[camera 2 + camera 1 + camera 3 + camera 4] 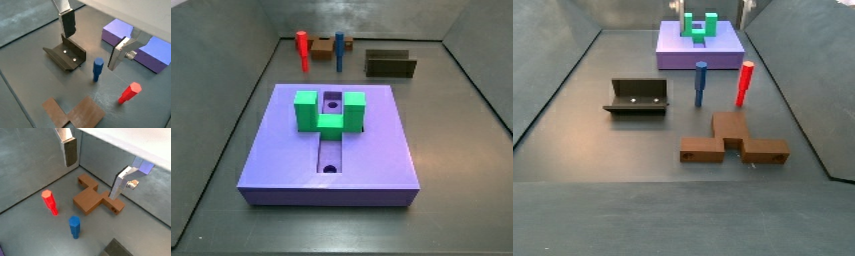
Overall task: Pick up the brown object. Move up. Place the brown object on the fixture. Regrasp the brown object. Move to above the board. Insert the brown object.
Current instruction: Pick up the brown object.
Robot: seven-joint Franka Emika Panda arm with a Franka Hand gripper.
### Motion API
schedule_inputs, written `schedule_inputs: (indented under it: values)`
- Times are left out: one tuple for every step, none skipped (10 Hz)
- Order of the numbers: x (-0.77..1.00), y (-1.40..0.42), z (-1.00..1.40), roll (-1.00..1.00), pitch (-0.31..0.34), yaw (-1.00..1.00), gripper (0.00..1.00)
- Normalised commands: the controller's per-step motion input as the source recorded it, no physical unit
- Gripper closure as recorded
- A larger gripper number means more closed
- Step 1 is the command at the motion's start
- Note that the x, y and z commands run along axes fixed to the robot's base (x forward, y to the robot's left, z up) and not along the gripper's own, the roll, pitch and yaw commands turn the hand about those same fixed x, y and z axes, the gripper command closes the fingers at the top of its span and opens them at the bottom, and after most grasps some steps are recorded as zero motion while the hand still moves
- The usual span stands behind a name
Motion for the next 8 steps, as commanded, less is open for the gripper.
schedule_inputs:
  values:
    - [-0.12,0.35,-0.32,0.00,-0.059,0.00,0.00]
    - [-0.28,0.55,-0.51,0.00,-0.113,-0.04,0.00]
    - [-0.33,0.55,-0.76,0.00,-0.151,-0.08,0.00]
    - [-0.41,0.53,-0.83,-0.01,-0.186,-0.05,0.00]
    - [-0.42,0.32,-0.86,-0.04,-0.203,-0.03,0.00]
    - [-0.35,0.00,-0.87,-0.04,-0.203,-0.07,0.00]
    - [-0.24,-0.11,-0.84,-0.04,-0.213,-0.24,0.00]
    - [0.00,-0.18,-1.00,-0.03,-0.091,-0.34,0.00]
